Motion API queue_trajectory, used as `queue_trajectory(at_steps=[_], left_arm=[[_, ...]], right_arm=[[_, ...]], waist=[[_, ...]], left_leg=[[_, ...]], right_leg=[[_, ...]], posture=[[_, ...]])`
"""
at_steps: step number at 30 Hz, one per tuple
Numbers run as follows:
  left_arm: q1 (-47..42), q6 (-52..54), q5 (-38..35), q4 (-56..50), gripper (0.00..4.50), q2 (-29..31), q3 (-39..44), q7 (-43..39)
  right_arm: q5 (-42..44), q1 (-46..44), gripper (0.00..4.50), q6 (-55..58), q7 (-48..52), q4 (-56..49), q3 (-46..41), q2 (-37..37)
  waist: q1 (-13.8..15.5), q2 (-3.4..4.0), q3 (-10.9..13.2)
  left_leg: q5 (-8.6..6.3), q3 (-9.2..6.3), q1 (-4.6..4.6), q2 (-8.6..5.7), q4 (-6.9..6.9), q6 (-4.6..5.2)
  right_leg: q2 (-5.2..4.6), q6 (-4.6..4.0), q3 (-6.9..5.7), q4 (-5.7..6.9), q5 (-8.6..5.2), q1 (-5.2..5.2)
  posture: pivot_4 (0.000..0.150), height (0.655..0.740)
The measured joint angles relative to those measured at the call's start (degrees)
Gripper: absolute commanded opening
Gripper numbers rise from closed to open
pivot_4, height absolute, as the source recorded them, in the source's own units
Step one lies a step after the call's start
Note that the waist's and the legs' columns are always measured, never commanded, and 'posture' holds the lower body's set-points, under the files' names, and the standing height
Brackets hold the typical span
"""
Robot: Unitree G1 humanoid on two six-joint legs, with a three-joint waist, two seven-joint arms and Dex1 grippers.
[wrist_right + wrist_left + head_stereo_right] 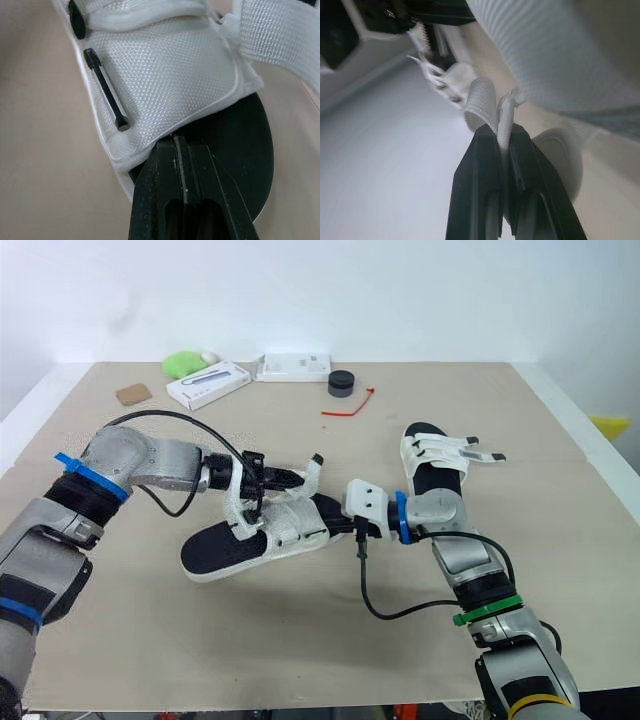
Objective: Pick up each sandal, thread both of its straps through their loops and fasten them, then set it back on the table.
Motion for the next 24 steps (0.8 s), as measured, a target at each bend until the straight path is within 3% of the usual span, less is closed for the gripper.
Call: queue_trajectory(at_steps=[6, 9, 13, 18, 23, 24], left_arm=[[-1.6, 6.2, 7.7, -0.2, 0.09, 1.0, -6.2, 15.2], [-3.4, 3.5, 4.3, 4.7, 0.09, 0.1, -7.0, 14.9], [-4.9, -4.2, -5.5, 12.8, 0.09, -1.3, -6.9, 8.9], [-4.7, -20.5, -29.3, 23.1, 0.09, -2.7, -7.0, -8.0], [-2.9, -23.4, -48.9, 25.1, 0.09, -1.6, -10.6, -24.0], [-1.0, -21.6, -55.8, 23.2, 0.09, -0.7, -12.2, -29.9]], right_arm=[[0.0, 0.0, 0.00, -0.5, 0.6, 0.1, -0.2, -0.1], [0.0, -0.2, 0.00, -0.5, 0.7, 0.1, -0.2, -0.2], [0.0, -0.3, 0.00, -0.4, 0.6, 0.2, -0.1, -0.1], [0.0, -0.3, 0.00, -0.4, 0.7, 0.2, 0.1, -0.1], [0.0, -0.7, 0.00, -0.4, 0.7, 0.4, 0.5, 0.0], [0.0, -0.8, 0.00, -0.4, 0.7, 0.6, 0.6, 0.1]], waist=[[-0.1, 0.00, 0.0], [-0.1, 0.00, 0.0], [-0.1, 0.00, 0.0], [0.0, 0.00, 0.0], [0.0, 0.00, 0.0], [0.0, 0.00, 0.0]], left_leg=[[-0.02, 0.00, -0.01, 0.02, 0.00, 0.03], [0.00, 0.02, 0.00, -0.03, 0.00, 0.06], [0.00, 0.04, 0.00, -0.04, 0.00, 0.06], [-0.01, 0.02, -0.08, -0.12, 0.00, 0.07], [-0.01, 0.01, -0.09, -0.23, 0.03, 0.11], [-0.02, -0.01, -0.11, -0.22, 0.05, 0.12]], right_leg=[[-0.05, -0.06, -0.19, 0.00, 0.03, -0.01], [-0.14, -0.08, -0.24, 0.00, 0.05, -0.01], [-0.16, -0.08, -0.27, 0.00, 0.05, -0.01], [-0.41, -0.08, -0.32, -0.03, 0.04, -0.04], [-0.39, -0.01, -0.33, -0.03, 0.01, -0.01], [-0.38, 0.00, -0.34, 0.00, 0.00, -0.02]], posture=[[0.150, 0.7400], [0.150, 0.7400], [0.150, 0.7400], [0.150, 0.7400], [0.150, 0.7400], [0.150, 0.7400]])
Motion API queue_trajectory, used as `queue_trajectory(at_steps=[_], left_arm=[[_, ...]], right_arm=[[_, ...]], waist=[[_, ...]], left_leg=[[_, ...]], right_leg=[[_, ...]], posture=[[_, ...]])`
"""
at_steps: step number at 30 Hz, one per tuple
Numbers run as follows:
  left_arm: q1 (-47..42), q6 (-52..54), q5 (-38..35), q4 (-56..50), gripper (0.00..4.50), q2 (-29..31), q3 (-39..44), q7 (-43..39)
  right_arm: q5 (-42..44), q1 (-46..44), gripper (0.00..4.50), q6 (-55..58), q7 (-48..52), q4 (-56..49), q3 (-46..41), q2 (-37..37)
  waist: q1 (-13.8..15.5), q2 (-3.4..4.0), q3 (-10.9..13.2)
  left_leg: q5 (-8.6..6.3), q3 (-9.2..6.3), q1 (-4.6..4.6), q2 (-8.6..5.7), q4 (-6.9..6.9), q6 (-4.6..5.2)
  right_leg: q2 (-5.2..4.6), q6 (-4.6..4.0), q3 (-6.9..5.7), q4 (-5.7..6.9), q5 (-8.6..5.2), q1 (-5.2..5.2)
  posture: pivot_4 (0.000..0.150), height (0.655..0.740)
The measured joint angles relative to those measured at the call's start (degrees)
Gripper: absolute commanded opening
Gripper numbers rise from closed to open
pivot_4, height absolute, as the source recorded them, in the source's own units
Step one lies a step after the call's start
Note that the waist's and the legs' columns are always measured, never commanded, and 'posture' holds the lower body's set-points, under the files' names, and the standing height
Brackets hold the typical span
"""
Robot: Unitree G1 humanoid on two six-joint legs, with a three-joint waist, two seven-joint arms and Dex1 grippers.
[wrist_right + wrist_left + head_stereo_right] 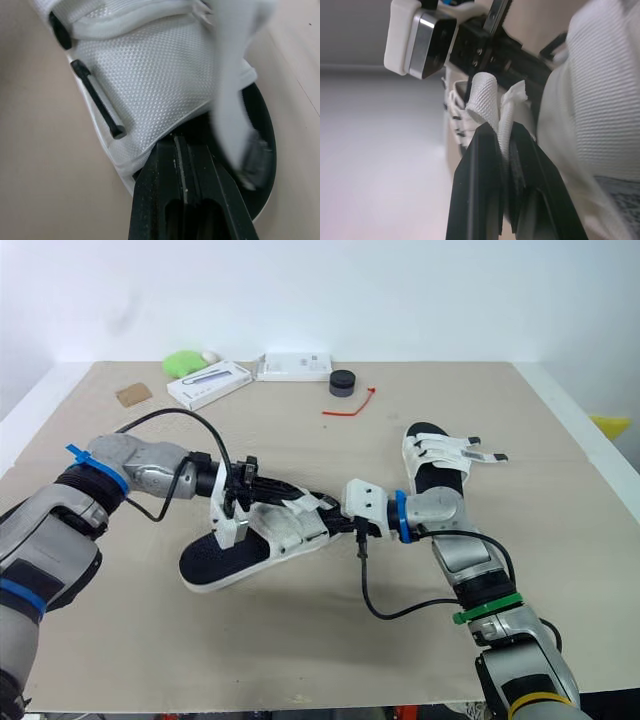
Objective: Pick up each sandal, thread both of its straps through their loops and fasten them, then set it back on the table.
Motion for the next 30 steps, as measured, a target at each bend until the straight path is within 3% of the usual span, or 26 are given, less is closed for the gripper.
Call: queue_trajectory(at_steps=[4, 11, 13, 17, 23, 26, 30], left_arm=[[5.1, 8.9, -16.7, -9.2, 1.22, 2.4, -1.2, -14.9], [9.9, 24.7, -34.2, -22.9, 4.46, 4.0, 5.0, -37.1], [11.6, 30.4, -39.3, -26.9, 4.46, 5.0, 6.8, -42.9], [15.9, 53.0, -52.4, -38.5, 4.46, 7.8, 11.5, -55.9], [17.2, 87.3, -65.0, -48.9, 4.46, 9.4, 20.2, -61.1], [16.7, 92.6, -63.8, -46.0, 4.46, 6.0, 24.8, -59.5], [15.1, 85.2, -51.8, -34.8, 4.46, 0.0, 27.1, -55.3]], right_arm=[[0.0, -0.1, 0.00, 0.0, 0.0, 0.5, 0.0, 0.0], [0.0, -0.4, 0.00, -0.3, 0.1, 0.9, 0.2, 0.3], [0.0, -0.4, 0.00, -0.3, 0.2, 1.0, 0.2, 0.3], [0.0, -0.5, 0.00, -0.3, 0.2, 1.1, 0.3, 0.3], [0.0, -0.5, 0.00, -0.3, 0.2, 1.2, 0.3, 0.3], [0.0, -0.5, 0.00, -0.3, 0.2, 1.2, 0.3, 0.4], [0.0, -0.5, 0.00, -0.3, 0.1, 1.3, 0.4, 0.5]], waist=[[0.0, 0.00, 0.0], [0.0, 0.01, 0.0], [0.0, 0.01, 0.0], [-0.1, 0.02, 0.0], [-0.1, 0.02, 0.0], [0.0, 0.02, 0.0], [0.0, 0.04, 0.0]], left_leg=[[0.00, -0.11, -0.09, 0.02, 0.05, 0.01], [0.01, -0.16, -0.05, 0.04, 0.11, 0.03], [0.01, -0.19, -0.05, 0.07, 0.11, 0.03], [0.01, -0.26, -0.07, 0.09, 0.14, 0.03], [0.01, -0.49, -0.07, 0.16, 0.19, 0.02], [0.04, -0.56, -0.03, 0.16, 0.19, -0.03], [0.08, -0.54, -0.01, 0.12, 0.19, -0.10]], right_leg=[[0.03, 0.00, -0.08, 0.06, 0.00, -0.01], [0.15, 0.00, -0.08, 0.00, -0.01, 0.03], [0.19, -0.02, -0.08, 0.02, -0.02, 0.03], [0.30, -0.02, -0.04, 0.04, -0.04, 0.03], [0.54, -0.08, -0.01, 0.10, -0.16, 0.07], [0.56, -0.16, -0.07, 0.14, -0.17, 0.10], [0.56, -0.23, -0.06, 0.13, -0.14, 0.10]], posture=[[0.150, 0.7400], [0.150, 0.7400], [0.150, 0.7400], [0.150, 0.7400], [0.150, 0.7400], [0.150, 0.7400], [0.150, 0.7400]])
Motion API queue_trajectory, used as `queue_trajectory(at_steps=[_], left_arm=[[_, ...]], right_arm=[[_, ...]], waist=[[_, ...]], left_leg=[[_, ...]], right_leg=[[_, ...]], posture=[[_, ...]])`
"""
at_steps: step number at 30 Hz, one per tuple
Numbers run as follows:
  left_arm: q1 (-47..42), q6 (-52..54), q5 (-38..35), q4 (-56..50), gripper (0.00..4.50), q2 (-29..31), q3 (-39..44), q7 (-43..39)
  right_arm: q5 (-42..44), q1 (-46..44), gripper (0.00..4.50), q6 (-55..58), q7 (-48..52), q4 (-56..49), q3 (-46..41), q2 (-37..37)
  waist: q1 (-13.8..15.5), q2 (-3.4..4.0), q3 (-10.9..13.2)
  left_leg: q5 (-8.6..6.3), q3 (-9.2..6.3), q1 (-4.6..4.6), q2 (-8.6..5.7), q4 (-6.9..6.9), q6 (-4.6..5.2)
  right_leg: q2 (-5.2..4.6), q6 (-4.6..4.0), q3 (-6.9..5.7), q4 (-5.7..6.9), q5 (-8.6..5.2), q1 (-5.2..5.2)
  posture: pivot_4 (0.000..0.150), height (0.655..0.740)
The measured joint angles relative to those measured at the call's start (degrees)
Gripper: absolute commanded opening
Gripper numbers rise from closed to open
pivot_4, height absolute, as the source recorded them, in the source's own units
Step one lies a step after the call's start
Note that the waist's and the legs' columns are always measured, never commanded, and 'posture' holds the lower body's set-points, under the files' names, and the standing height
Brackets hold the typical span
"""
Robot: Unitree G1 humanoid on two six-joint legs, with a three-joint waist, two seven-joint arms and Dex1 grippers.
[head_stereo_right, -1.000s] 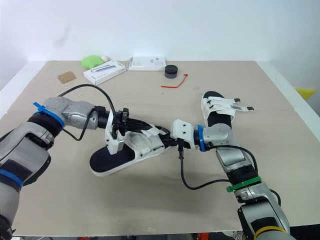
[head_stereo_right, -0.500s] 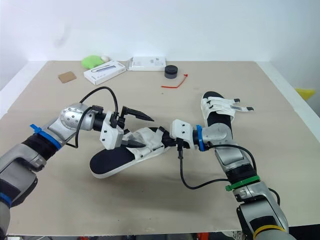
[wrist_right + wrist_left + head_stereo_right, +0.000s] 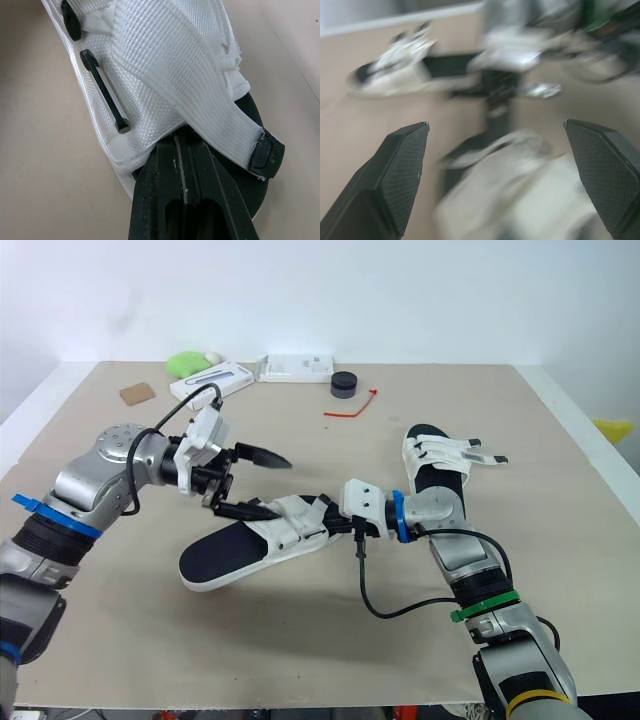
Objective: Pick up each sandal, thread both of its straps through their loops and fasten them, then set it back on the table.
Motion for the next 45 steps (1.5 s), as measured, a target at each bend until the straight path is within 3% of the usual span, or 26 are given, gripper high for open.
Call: queue_trajectory(at_steps=[7, 13, 24, 45], left_arm=[[-4.1, -10.2, 11.5, 12.5, 4.46, -8.9, 2.1, 1.8], [-7.7, -16.1, 15.9, 18.4, 4.46, -12.9, 2.5, -0.6], [-7.7, -23.3, 20.6, 22.6, 4.46, -13.0, 3.0, -8.1], [-10.1, -24.8, 26.6, 27.3, 4.46, -19.8, 3.8, -8.2]], right_arm=[[0.0, 0.0, 0.00, 0.0, 0.1, 0.0, -0.1, -0.1], [0.0, 0.4, 0.00, 0.0, -0.1, -0.4, -0.3, -0.1], [0.0, 1.0, 0.00, 0.5, -0.3, -1.2, -0.6, -0.3], [0.0, 1.0, 0.00, 0.6, -0.3, -1.2, -0.7, -0.3]], waist=[[0.4, -0.01, 0.0], [0.4, 0.00, 0.0], [0.5, -0.01, 0.0], [0.6, -0.01, 0.0]], left_leg=[[0.00, 0.07, -0.07, -0.01, 0.00, 0.00], [-0.02, 0.09, -0.05, 0.00, 0.00, 0.03], [-0.04, 0.08, -0.07, 0.02, 0.00, 0.06], [-0.05, 0.09, -0.06, 0.02, 0.00, 0.08]], right_leg=[[-0.06, 0.05, 0.06, -0.05, 0.03, -0.01], [-0.02, 0.05, 0.10, -0.04, 0.03, -0.01], [-0.02, 0.06, 0.09, -0.04, 0.03, -0.02], [0.01, 0.06, 0.10, -0.05, 0.03, -0.01]], posture=[[0.150, 0.7400], [0.150, 0.7400], [0.150, 0.7400], [0.150, 0.7400]])
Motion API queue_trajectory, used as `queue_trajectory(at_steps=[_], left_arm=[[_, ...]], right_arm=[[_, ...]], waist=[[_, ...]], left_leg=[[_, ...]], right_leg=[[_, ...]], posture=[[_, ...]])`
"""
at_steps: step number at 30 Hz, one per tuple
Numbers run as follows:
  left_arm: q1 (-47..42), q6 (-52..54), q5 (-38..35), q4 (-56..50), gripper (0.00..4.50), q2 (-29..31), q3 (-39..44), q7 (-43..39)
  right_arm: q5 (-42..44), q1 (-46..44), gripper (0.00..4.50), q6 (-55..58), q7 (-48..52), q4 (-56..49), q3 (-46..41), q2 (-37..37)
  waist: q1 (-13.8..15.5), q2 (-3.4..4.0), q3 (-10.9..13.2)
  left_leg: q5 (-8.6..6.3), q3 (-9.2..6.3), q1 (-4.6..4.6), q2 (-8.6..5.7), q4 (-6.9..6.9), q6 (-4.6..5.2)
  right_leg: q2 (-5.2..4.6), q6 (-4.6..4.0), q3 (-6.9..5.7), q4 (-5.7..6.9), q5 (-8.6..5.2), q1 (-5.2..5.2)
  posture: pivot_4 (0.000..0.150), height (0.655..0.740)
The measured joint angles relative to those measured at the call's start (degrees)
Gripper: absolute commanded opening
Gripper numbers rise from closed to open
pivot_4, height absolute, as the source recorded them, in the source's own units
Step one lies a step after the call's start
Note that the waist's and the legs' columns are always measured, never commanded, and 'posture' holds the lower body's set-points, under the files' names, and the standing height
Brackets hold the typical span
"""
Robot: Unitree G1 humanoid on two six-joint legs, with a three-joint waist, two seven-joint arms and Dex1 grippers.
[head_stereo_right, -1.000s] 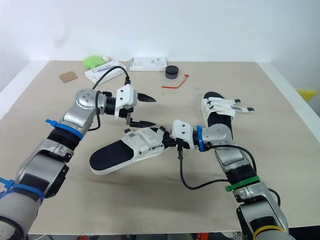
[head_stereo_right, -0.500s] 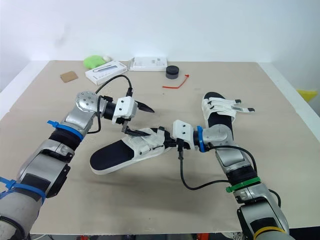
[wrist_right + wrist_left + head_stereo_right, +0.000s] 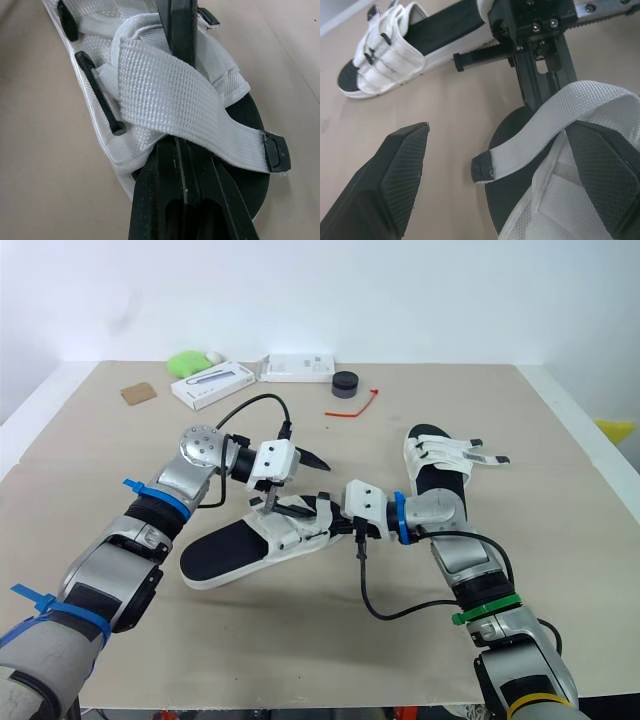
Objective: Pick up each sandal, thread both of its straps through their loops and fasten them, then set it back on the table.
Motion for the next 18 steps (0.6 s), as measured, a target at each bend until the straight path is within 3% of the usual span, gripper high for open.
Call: queue_trajectory(at_steps=[11, 14, 15, 18], left_arm=[[-0.1, -1.8, 2.8, 2.0, 4.46, -1.6, -0.5, 1.5], [-0.8, -3.1, 3.6, 3.5, 3.64, -2.4, -0.6, 2.3], [-1.0, -3.4, 3.7, 4.0, 3.06, -2.6, -0.7, 2.4], [-1.2, -4.9, 4.6, 6.0, 2.28, -2.8, -0.7, 2.5]], right_arm=[[0.0, 0.1, 0.00, 0.6, -0.1, -0.2, 0.0, 0.0], [0.0, 0.1, 0.00, 0.5, -0.1, -0.2, 0.0, 0.0], [0.0, 0.1, 0.00, 0.5, -0.1, -0.2, 0.0, 0.0], [0.0, 0.1, 0.00, 0.5, -0.2, -0.1, -0.1, 0.0]], waist=[[0.0, -0.01, 0.0], [0.0, -0.01, 0.0], [0.0, -0.01, 0.0], [0.1, -0.01, 0.0]], left_leg=[[-0.01, -0.01, 0.02, 0.00, 0.00, 0.01], [-0.01, -0.01, 0.02, 0.00, 0.00, 0.01], [-0.01, 0.00, 0.02, 0.00, 0.00, 0.01], [0.00, -0.01, 0.02, -0.01, 0.00, 0.01]], right_leg=[[-0.02, 0.00, 0.00, 0.00, 0.00, 0.02], [-0.01, 0.00, 0.00, 0.00, 0.00, 0.02], [0.00, 0.00, 0.00, 0.00, 0.00, 0.02], [-0.01, 0.01, 0.00, 0.00, 0.01, 0.02]], posture=[[0.150, 0.7400], [0.150, 0.7400], [0.150, 0.7400], [0.150, 0.7400]])
